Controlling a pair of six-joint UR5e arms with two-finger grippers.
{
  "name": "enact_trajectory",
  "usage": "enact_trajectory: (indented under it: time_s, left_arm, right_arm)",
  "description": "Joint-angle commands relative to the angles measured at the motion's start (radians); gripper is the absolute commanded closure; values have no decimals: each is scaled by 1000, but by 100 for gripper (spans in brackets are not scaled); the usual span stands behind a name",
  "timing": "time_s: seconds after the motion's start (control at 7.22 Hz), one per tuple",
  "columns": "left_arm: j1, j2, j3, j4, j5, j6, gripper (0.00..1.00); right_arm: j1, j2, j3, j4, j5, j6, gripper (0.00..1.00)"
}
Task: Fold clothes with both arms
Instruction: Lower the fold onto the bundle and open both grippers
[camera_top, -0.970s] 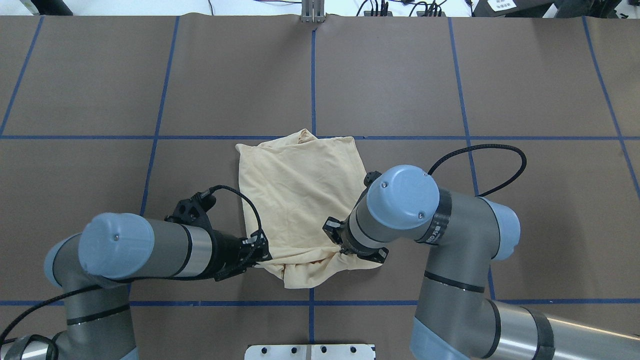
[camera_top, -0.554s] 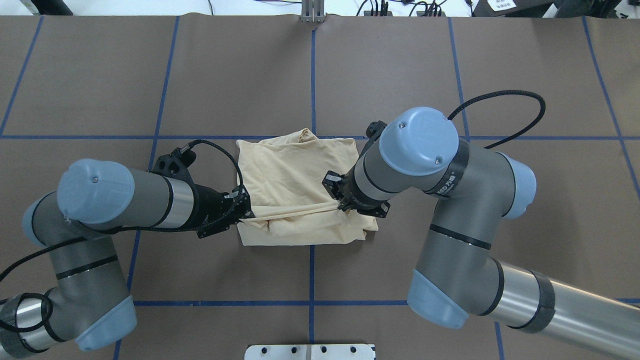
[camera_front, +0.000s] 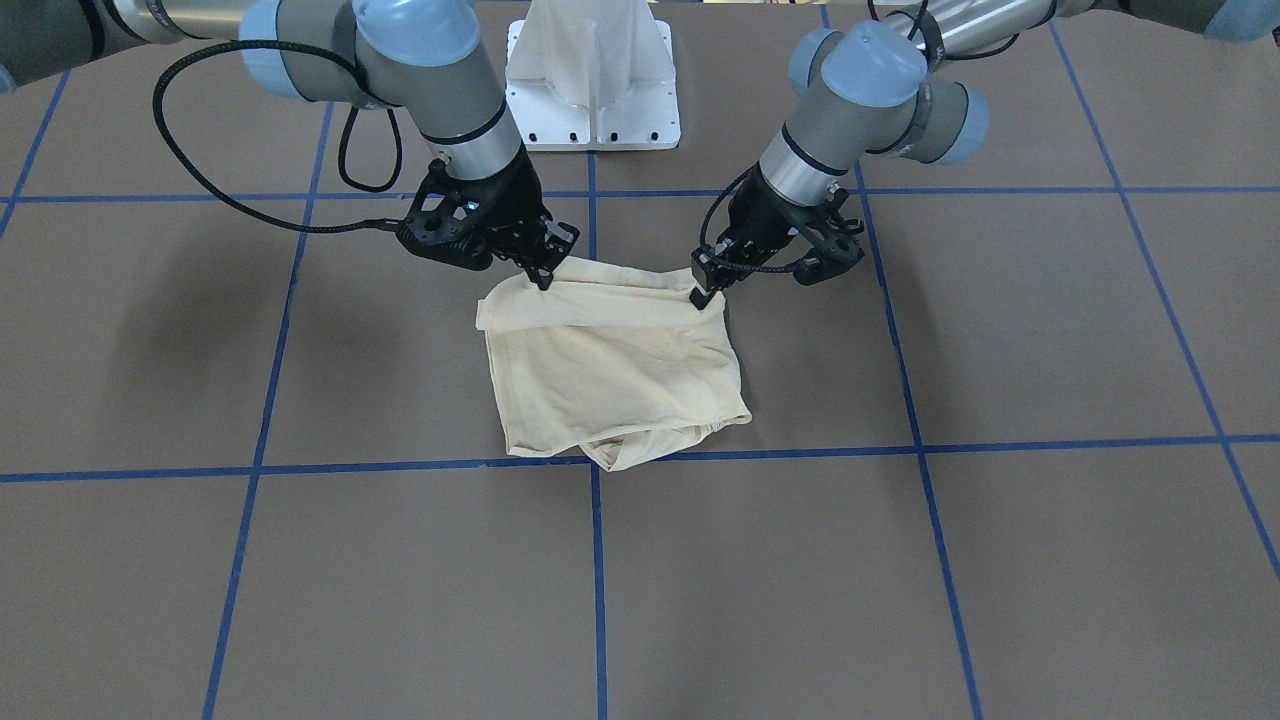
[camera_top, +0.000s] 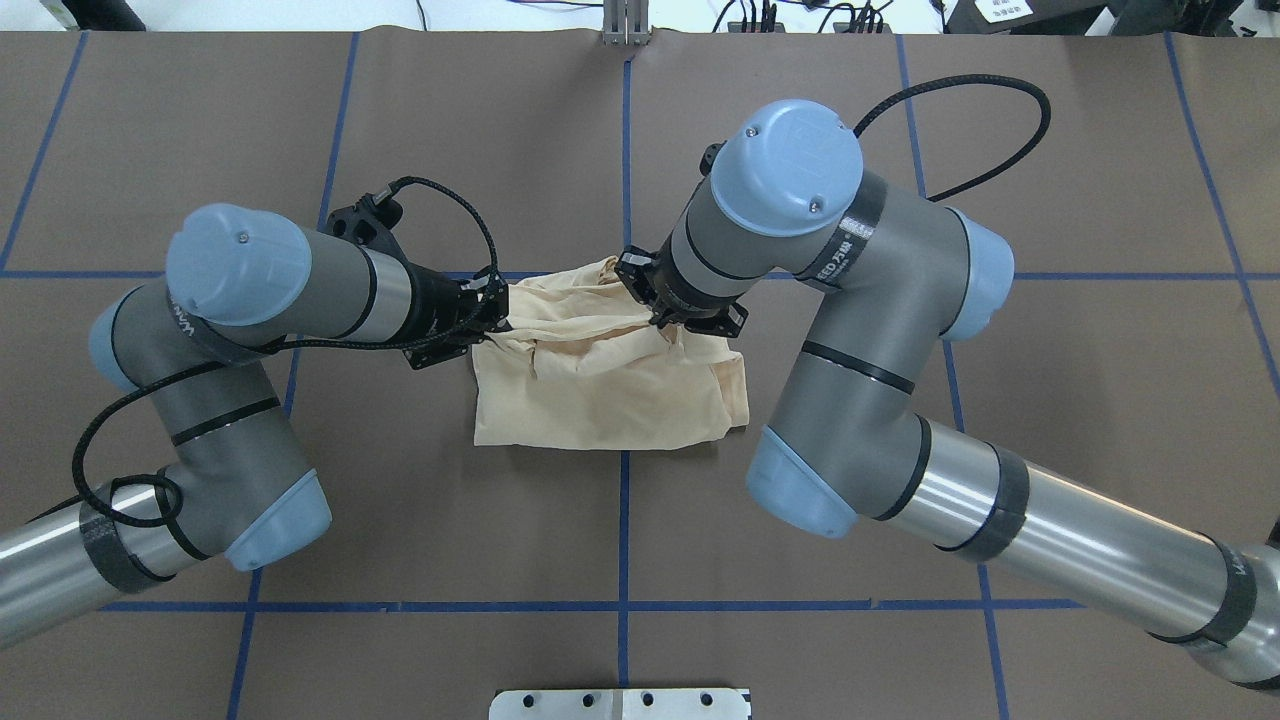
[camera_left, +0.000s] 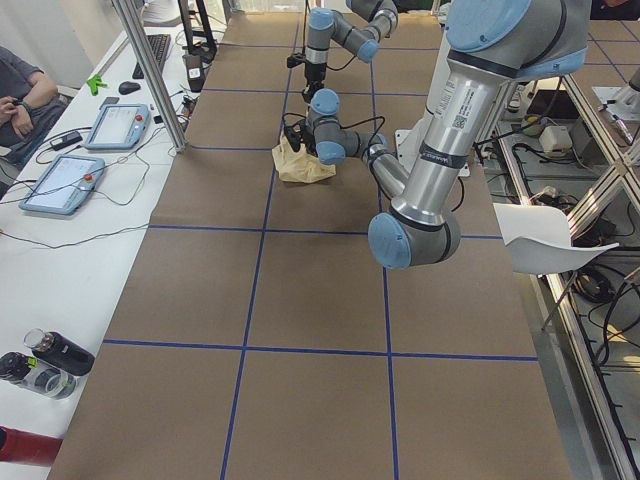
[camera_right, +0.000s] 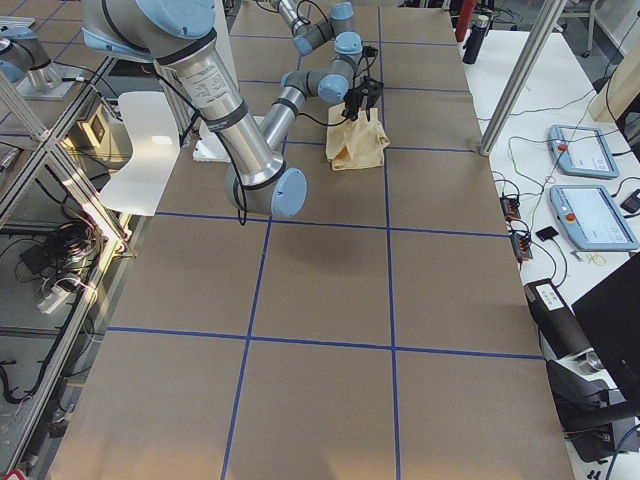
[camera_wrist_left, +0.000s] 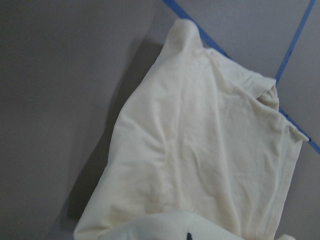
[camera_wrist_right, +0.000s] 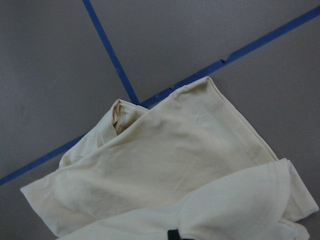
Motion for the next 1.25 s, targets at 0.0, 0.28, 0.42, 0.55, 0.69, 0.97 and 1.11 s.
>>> enact_trajectory:
  time_s: [0.0,0.28,0.42,0.55,0.69,0.97,1.11]
  left_arm:
    - [-30,-6,38,-5,2,22,100]
    - [-27,-34,106,-11,3,13,100]
    - [-27,-58,146,-14,5,13,100]
    - [-29,-66,158,-22,6,11,100]
    - [-30,-71,170,-24,6,11,100]
    - [-35,-71,171,-24,8,10,100]
    - [-35,-72,169,-24,6,5,72]
  right_arm:
    - [32,30,-136,127,-3,-1,100]
    - [33,35,-164,128,-3,-15,100]
    - [33,56,-195,128,-3,-15,100]
    - [33,97,-248,128,-5,-13,100]
    - [33,114,-275,128,-5,-13,100]
    - [33,130,-319,133,-6,-15,100]
    - [33,132,-330,154,-5,-10,100]
